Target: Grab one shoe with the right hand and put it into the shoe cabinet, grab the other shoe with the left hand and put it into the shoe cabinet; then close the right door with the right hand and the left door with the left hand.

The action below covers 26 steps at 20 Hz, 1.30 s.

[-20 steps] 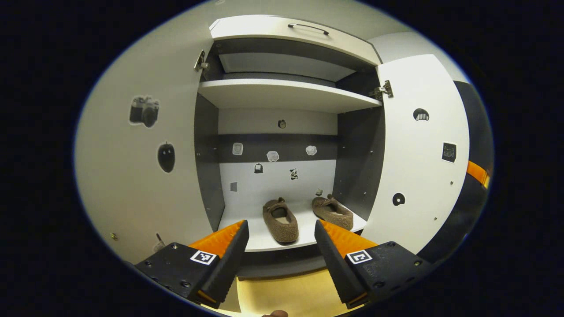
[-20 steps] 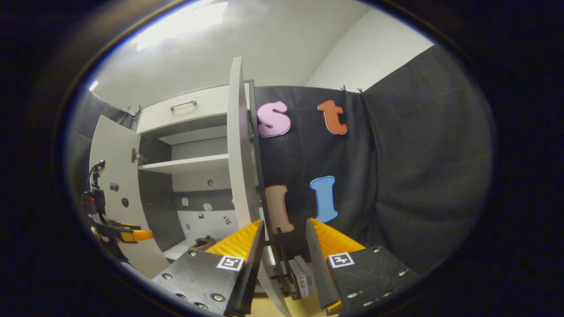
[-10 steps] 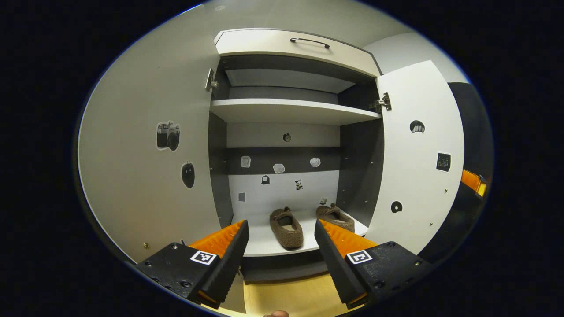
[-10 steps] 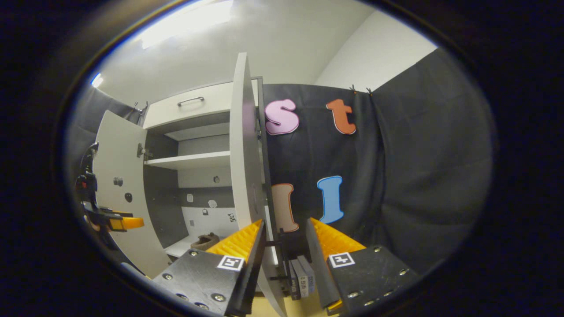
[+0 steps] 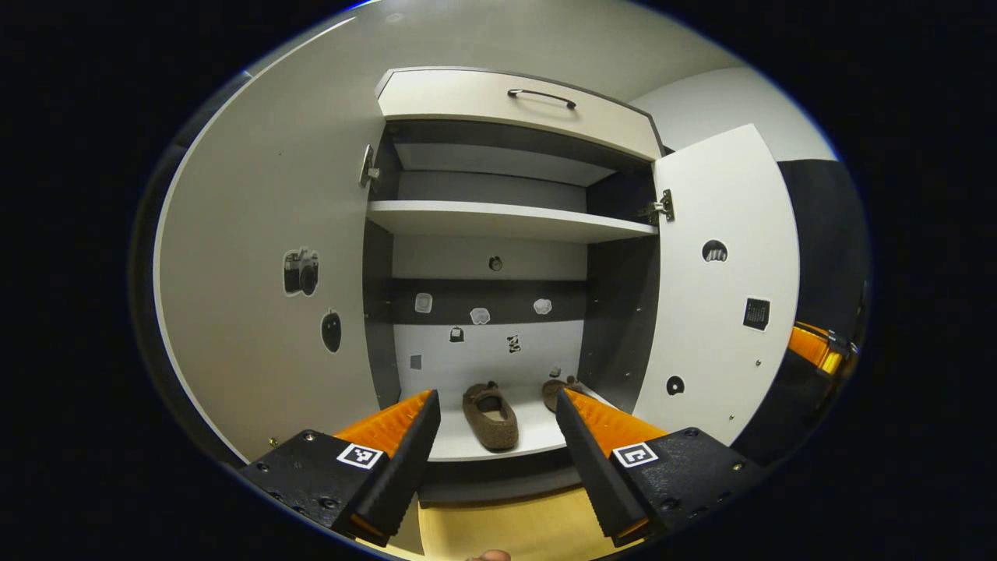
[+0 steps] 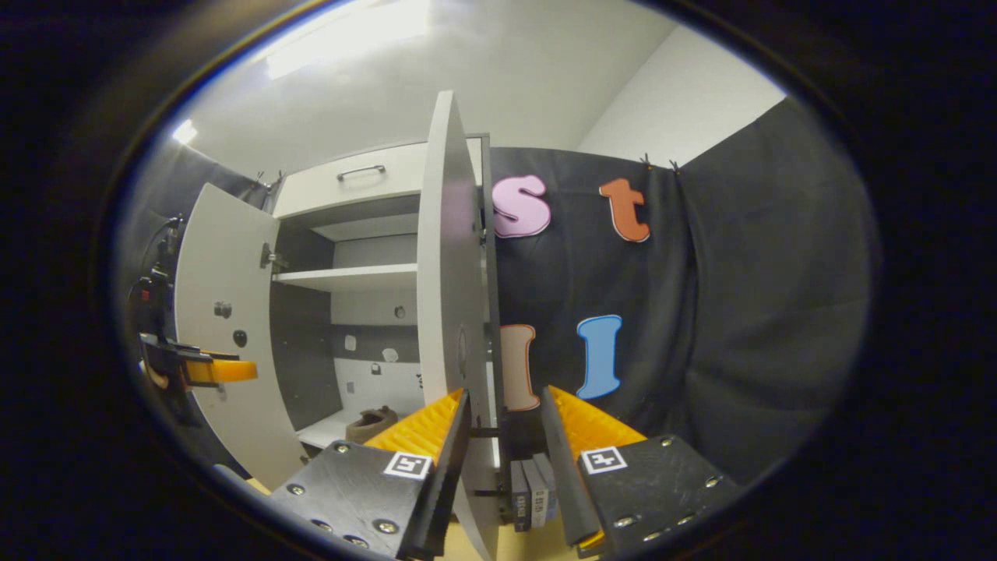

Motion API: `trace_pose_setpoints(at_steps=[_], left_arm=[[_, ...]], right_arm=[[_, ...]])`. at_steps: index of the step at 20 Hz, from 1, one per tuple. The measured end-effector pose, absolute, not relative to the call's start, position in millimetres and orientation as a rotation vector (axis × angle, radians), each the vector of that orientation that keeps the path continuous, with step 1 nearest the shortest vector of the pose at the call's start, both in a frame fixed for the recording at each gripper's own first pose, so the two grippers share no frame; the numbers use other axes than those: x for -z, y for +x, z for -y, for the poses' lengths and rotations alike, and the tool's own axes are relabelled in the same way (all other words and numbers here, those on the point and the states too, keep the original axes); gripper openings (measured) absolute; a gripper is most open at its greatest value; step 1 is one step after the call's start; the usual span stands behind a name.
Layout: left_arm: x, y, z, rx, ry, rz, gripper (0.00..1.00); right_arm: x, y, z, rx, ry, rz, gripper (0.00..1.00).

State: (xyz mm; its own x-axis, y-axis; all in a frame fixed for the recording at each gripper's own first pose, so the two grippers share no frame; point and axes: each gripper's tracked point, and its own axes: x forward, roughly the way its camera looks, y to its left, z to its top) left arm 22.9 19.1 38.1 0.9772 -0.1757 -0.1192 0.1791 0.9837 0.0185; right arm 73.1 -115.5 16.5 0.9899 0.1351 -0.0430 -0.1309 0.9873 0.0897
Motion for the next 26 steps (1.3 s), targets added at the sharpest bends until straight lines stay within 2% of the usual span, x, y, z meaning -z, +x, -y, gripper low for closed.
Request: trace_pose_setpoints(at_steps=[10, 11, 26], left_arm=[[-39, 16, -27, 0.16, 0.039, -0.118, 0.92], [-39, 15, -28, 0.157, 0.038, -0.115, 0.92], [-51, -6, -42, 0.13, 0.012, -0.091, 0.92]], right_arm=[[-15, 73, 83, -0.224, 0.107, -0.058, 0.55], [-15, 73, 81, -0.228, 0.106, -0.058, 0.48], [-4, 78, 44, -0.35, 0.126, -0.073, 0.49]])
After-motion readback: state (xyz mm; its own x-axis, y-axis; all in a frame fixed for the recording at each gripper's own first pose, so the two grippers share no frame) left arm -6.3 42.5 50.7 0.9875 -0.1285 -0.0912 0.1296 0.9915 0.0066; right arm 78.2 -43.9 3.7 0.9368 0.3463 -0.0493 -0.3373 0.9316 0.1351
